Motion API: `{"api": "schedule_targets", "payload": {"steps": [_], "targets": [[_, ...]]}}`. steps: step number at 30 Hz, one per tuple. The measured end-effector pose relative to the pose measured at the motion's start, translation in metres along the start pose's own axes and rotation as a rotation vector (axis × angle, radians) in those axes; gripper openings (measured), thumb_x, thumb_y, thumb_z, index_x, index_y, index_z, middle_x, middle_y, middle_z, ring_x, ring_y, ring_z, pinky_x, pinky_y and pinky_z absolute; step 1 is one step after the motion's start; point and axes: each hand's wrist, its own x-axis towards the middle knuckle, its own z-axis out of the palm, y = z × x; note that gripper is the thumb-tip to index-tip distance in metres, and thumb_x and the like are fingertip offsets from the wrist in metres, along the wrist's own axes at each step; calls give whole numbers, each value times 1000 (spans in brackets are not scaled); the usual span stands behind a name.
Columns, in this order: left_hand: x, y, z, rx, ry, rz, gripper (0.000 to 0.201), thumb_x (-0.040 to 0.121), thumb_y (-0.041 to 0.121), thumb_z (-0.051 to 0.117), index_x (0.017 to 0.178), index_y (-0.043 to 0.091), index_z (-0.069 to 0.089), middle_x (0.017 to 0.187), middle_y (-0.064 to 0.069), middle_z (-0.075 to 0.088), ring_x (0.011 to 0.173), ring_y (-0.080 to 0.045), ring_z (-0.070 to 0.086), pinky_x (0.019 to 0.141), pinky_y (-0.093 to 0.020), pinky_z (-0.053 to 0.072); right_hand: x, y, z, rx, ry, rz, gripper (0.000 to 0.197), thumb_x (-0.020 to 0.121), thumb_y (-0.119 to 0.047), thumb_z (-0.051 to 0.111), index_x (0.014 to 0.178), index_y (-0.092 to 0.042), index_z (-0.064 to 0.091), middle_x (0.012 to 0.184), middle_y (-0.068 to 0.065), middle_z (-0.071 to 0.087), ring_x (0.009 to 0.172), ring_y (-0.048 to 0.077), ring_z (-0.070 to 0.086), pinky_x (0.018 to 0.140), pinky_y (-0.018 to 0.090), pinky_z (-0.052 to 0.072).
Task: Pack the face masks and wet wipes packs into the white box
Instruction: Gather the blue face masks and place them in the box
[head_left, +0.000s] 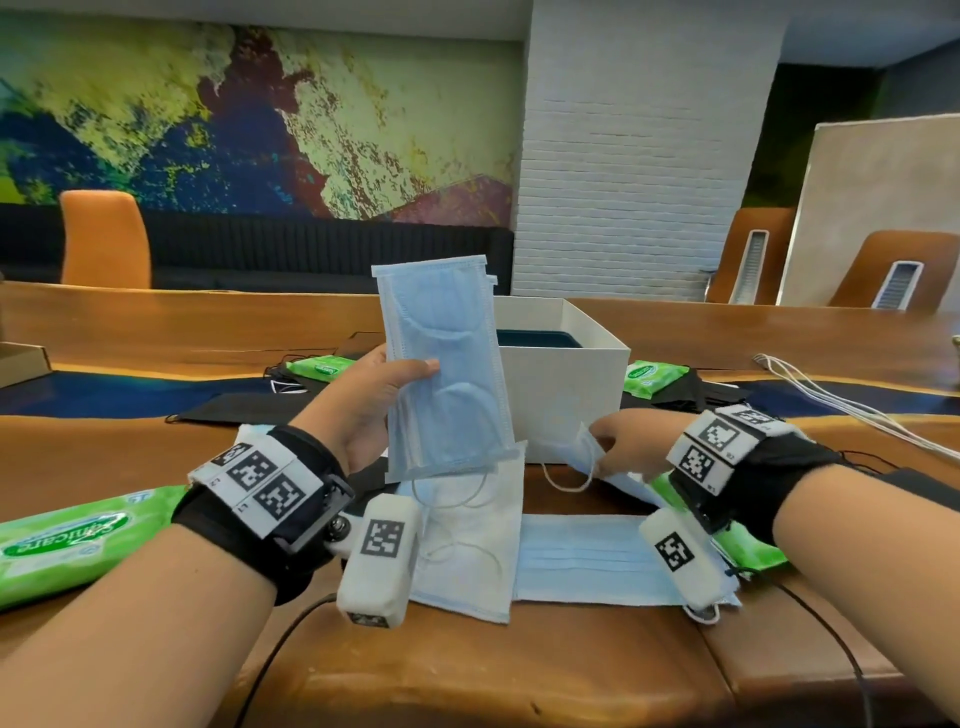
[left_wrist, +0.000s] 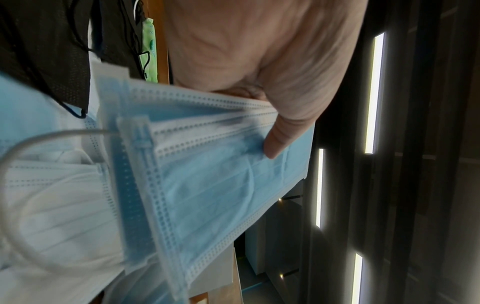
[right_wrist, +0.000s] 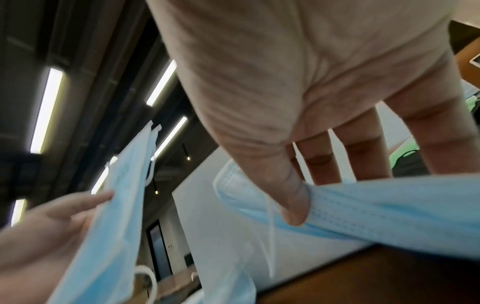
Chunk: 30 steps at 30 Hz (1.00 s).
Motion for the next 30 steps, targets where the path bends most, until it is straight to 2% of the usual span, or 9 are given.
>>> {"api": "schedule_targets", "payload": {"steps": [3, 7, 10, 13, 15, 17, 22, 27, 30], "targets": [[10, -7, -2, 13, 24, 0, 36, 92, 10, 57, 127, 18, 55, 119, -7, 67, 111, -29, 63, 95, -50, 49, 1, 12, -13, 233, 104, 2, 24, 91, -27, 59, 103, -7, 58, 94, 5, 65, 78, 14, 62, 61, 21, 56], [22, -22, 2, -6, 58, 9, 34, 93, 9, 57, 126, 17, 56, 118, -8, 68, 107, -28, 64, 90, -46, 52, 0, 22, -29, 514, 271, -32, 24, 91, -26, 60, 106, -7, 61, 97, 8, 68, 87, 18, 66, 71, 28, 59], [29, -35, 6, -23, 52, 18, 32, 93, 7, 55, 124, 16, 58, 115, -9, 69, 104, -28, 65, 85, -44, 54, -4, 24, -39, 771, 360, -72, 11, 91, -21, 59, 101, -15, 62, 100, 8, 68, 91, 21, 66, 76, 35, 58], [33, -47, 7, -40, 57, 19, 34, 93, 6, 55, 125, 15, 57, 117, -11, 67, 107, -31, 64, 91, -48, 51, -12, 22, -49, 1062, 444, -183, 21, 93, -14, 56, 114, -13, 58, 103, 7, 67, 88, 20, 66, 75, 33, 56], [34, -53, 4, -43, 43, 17, 38, 92, 8, 57, 129, 15, 54, 121, -12, 65, 109, -31, 63, 92, -49, 50, -16, 19, -54, 1268, 460, -288, 25, 93, -10, 53, 119, -12, 56, 103, 8, 66, 87, 20, 64, 77, 35, 55], [34, -55, 1, -49, 36, 21, 40, 91, 8, 57, 131, 13, 53, 122, -13, 65, 111, -32, 62, 92, -49, 50, -16, 16, -58, 1417, 448, -377, 23, 94, -7, 50, 114, -15, 56, 104, 8, 64, 89, 21, 61, 82, 37, 53], [32, -56, -4, -64, 39, 29, 40, 92, 0, 51, 130, 11, 51, 123, -15, 64, 107, -32, 63, 90, -47, 51, -1, 2, -54, 1621, 419, -462, 19, 93, -8, 50, 109, -15, 56, 92, 1, 65, 78, 14, 60, 67, 27, 56], [32, -57, -3, -29, 52, 12, 40, 92, -5, 47, 128, 13, 52, 122, -15, 64, 111, -35, 61, 97, -51, 48, 23, -10, -35, 1778, 396, -442, 30, 92, -8, 52, 122, -10, 55, 101, 5, 66, 88, 19, 60, 96, 37, 46], [33, -57, -4, -6, 72, 34, 37, 92, -6, 46, 121, 14, 56, 115, -14, 67, 101, -31, 66, 89, -45, 53, 33, -12, -29, 1854, 396, -447, 20, 94, -6, 49, 110, -13, 58, 94, 3, 69, 87, 17, 64, 92, 34, 51]]}}
